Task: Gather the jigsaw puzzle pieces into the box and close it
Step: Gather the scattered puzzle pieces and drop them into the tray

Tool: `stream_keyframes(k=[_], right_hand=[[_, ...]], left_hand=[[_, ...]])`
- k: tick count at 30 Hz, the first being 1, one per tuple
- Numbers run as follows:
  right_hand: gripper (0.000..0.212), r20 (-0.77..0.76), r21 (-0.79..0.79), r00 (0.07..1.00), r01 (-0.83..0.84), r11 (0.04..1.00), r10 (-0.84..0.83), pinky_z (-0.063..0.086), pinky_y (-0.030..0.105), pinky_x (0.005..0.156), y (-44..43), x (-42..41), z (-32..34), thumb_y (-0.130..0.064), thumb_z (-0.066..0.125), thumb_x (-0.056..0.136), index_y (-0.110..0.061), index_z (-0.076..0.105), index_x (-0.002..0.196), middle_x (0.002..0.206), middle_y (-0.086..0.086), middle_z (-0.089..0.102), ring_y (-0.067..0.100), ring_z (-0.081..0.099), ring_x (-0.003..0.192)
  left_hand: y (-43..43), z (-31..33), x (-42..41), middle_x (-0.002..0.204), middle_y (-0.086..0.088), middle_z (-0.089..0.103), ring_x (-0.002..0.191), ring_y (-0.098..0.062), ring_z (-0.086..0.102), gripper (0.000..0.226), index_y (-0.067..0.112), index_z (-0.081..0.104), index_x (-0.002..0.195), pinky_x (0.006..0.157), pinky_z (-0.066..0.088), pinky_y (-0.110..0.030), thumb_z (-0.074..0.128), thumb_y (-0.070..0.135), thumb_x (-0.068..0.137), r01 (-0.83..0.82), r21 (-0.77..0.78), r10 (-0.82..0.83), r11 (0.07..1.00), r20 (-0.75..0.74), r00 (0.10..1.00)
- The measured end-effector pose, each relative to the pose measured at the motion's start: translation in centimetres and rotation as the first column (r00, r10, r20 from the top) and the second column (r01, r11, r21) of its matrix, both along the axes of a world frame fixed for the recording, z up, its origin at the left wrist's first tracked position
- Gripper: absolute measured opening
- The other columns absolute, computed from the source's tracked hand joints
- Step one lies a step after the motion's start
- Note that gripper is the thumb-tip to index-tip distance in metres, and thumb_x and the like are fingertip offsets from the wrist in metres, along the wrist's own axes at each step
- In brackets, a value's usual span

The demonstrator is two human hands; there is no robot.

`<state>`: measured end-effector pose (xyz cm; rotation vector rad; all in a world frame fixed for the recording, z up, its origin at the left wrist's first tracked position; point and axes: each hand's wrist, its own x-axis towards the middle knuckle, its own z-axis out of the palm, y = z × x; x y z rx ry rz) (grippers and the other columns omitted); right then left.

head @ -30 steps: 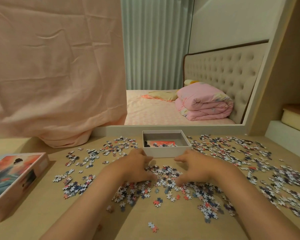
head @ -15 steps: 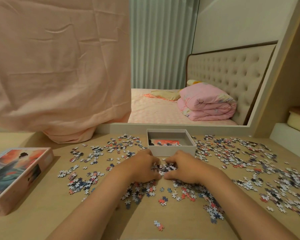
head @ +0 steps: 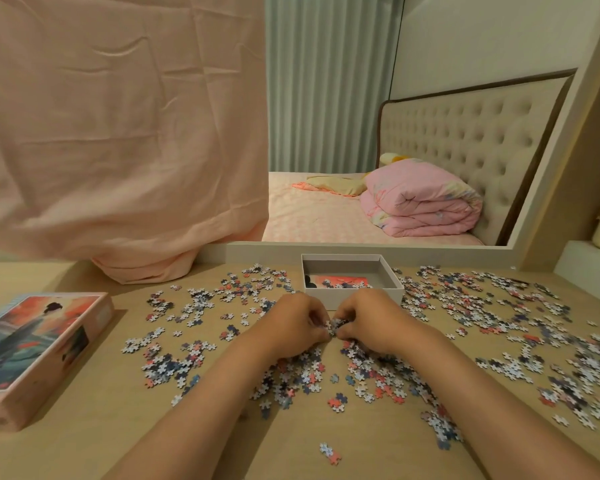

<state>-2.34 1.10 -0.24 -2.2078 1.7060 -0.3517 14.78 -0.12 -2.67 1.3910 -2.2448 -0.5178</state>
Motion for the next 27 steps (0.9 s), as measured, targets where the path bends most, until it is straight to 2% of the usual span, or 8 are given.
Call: stream_keyframes(k=[4,7,10,13,15,19,23,27], right_hand=[[0.005,0.153,0.022,0.988,0.026,0.999,-0.029,0.054,0.029,0.049,-0.8,-1.1,1.4,-0.010,0.074,0.085,-0.011,0.075,0.080,0.065,0.002,0.069,0.009,0.056,0.044],[0.004,0.257,-0.039,0.964,0.082,0.996,-0.069,0.044,0.018,0.041,-2.6,-2.0,2.9,-0.010,0.075,0.086,-0.013,0.076,0.087,0.069,0.002,0.069,0.000,0.052,0.036],[0.007,0.203,-0.182,0.977,0.109,0.977,-0.071,0.041,0.016,0.047,-4.9,-2.8,4.3,-0.013,0.075,0.085,-0.013,0.078,0.091,0.080,0.004,0.073,0.001,0.057,0.051],[0.012,0.171,-0.221,0.980,0.142,0.965,-0.105,0.048,0.023,0.066,-7.1,-3.1,4.4,-0.010,0.070,0.088,-0.013,0.079,0.095,0.093,0.008,0.075,0.021,0.067,0.082],[0.018,0.116,-0.180,0.989,0.116,0.977,-0.096,0.050,0.026,0.078,-7.9,-3.0,3.8,-0.010,0.064,0.092,-0.014,0.078,0.104,0.103,0.008,0.074,0.023,0.066,0.093],[0.028,0.003,-0.057,1.000,0.020,0.998,-0.019,0.046,0.031,0.092,-8.1,-3.0,2.0,-0.021,0.056,0.100,-0.017,0.069,0.124,0.124,0.006,0.068,0.024,0.062,0.110],[0.030,0.044,-0.098,0.998,0.040,0.994,-0.036,0.041,0.026,0.094,-8.2,-3.7,1.4,-0.023,0.054,0.101,-0.019,0.067,0.128,0.130,0.002,0.066,0.020,0.059,0.118],[0.029,0.032,-0.133,0.999,0.019,0.991,-0.015,0.040,0.025,0.097,-7.7,-3.7,1.5,-0.017,0.053,0.101,-0.021,0.069,0.125,0.132,0.000,0.065,0.019,0.059,0.120]], left_hand=[[-0.8,0.6,-0.1,0.080,0.006,0.070,0.072,-0.007,0.063,0.011,0.020,0.071,0.087,0.063,0.050,-0.018,0.076,0.028,0.082,-0.058,0.029,0.061,0.998,-0.141,0.988],[-2.5,2.6,-0.4,0.081,0.003,0.069,0.073,-0.011,0.062,0.008,0.018,0.071,0.087,0.060,0.046,-0.017,0.074,0.024,0.084,-0.113,-0.015,0.107,0.994,-0.226,0.968],[-4.5,4.7,-1.1,0.085,-0.002,0.068,0.067,-0.008,0.061,0.005,0.015,0.071,0.087,0.052,0.043,-0.010,0.072,0.020,0.086,-0.142,-0.085,0.116,0.986,-0.251,0.961],[-6.3,5.2,-2.4,0.092,-0.004,0.066,0.063,-0.008,0.058,0.006,0.013,0.070,0.091,0.045,0.044,-0.009,0.069,0.018,0.089,-0.151,-0.101,0.124,0.983,-0.232,0.965],[-7.2,4.8,-3.0,0.098,-0.003,0.069,0.072,-0.013,0.062,0.013,0.013,0.072,0.099,0.052,0.045,-0.011,0.071,0.020,0.088,-0.130,-0.100,0.112,0.986,-0.171,0.979],[-7.8,3.6,-3.2,0.116,-0.004,0.069,0.094,-0.012,0.059,0.035,0.012,0.066,0.121,0.082,0.045,-0.023,0.066,0.030,0.092,-0.042,-0.071,0.043,0.997,0.016,0.999],[-7.5,3.0,-2.5,0.117,-0.002,0.069,0.097,-0.014,0.062,0.030,0.017,0.066,0.124,0.088,0.048,-0.028,0.052,0.026,0.100,-0.031,-0.072,0.034,0.997,0.043,0.998],[-6.8,2.7,-1.3,0.127,0.004,0.059,0.110,-0.013,0.057,0.030,0.020,0.065,0.125,0.098,0.044,-0.029,0.053,0.021,0.098,-0.046,-0.170,0.045,0.984,-0.013,0.999]])
